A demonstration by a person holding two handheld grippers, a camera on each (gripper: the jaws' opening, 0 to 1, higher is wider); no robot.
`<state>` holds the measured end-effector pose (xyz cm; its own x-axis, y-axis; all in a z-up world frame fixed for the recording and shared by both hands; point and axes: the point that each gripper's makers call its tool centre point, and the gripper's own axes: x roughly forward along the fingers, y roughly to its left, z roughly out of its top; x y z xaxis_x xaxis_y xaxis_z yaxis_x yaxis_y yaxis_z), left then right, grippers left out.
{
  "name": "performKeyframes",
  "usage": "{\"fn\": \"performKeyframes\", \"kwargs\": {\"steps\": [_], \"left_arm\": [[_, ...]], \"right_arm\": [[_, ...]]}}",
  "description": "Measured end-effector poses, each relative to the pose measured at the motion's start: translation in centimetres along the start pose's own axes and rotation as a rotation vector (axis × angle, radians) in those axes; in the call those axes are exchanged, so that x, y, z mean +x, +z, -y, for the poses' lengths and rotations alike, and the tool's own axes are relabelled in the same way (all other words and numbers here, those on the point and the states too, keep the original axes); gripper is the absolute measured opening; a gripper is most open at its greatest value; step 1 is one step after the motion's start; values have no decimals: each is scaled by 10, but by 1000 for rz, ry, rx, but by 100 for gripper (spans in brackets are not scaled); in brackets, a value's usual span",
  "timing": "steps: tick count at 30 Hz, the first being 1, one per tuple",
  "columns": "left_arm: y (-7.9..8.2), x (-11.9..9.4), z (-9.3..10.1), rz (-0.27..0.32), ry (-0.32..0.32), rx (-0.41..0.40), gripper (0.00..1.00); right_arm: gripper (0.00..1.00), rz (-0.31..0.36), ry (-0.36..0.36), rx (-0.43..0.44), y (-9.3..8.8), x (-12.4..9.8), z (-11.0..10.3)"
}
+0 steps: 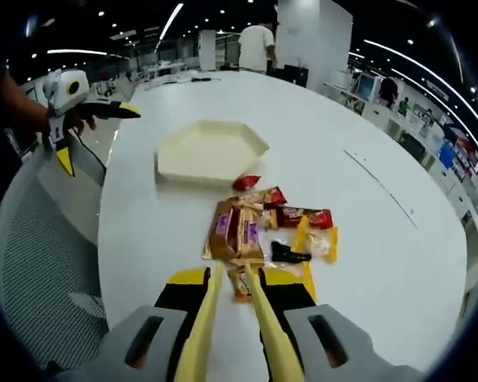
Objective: Place the target food into the container with the food tongs after gripping and lifting it, then release it inside without dropping or visibly crushing the food.
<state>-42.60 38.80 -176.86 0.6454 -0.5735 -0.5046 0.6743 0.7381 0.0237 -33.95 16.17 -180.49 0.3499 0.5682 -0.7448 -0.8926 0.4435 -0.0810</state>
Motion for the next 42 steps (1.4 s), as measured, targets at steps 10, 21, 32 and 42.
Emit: {"fn": "performKeyframes", "kwargs": {"steps": [10, 21, 32, 42], "left_arm": [[-1, 0, 4, -2, -26, -26, 99], [-27, 5, 10, -110, -51, 79, 94], [-18, 4, 7, -48, -55, 9, 96], [-17, 4, 6, -46, -50, -2, 94]], "right_arm": [[23, -61, 18, -43, -12, 12, 7], [23, -113, 53, -96, -26, 26, 10], [20, -114, 47, -54, -25, 24, 10], [20, -117, 42, -44, -18, 15, 11]]}}
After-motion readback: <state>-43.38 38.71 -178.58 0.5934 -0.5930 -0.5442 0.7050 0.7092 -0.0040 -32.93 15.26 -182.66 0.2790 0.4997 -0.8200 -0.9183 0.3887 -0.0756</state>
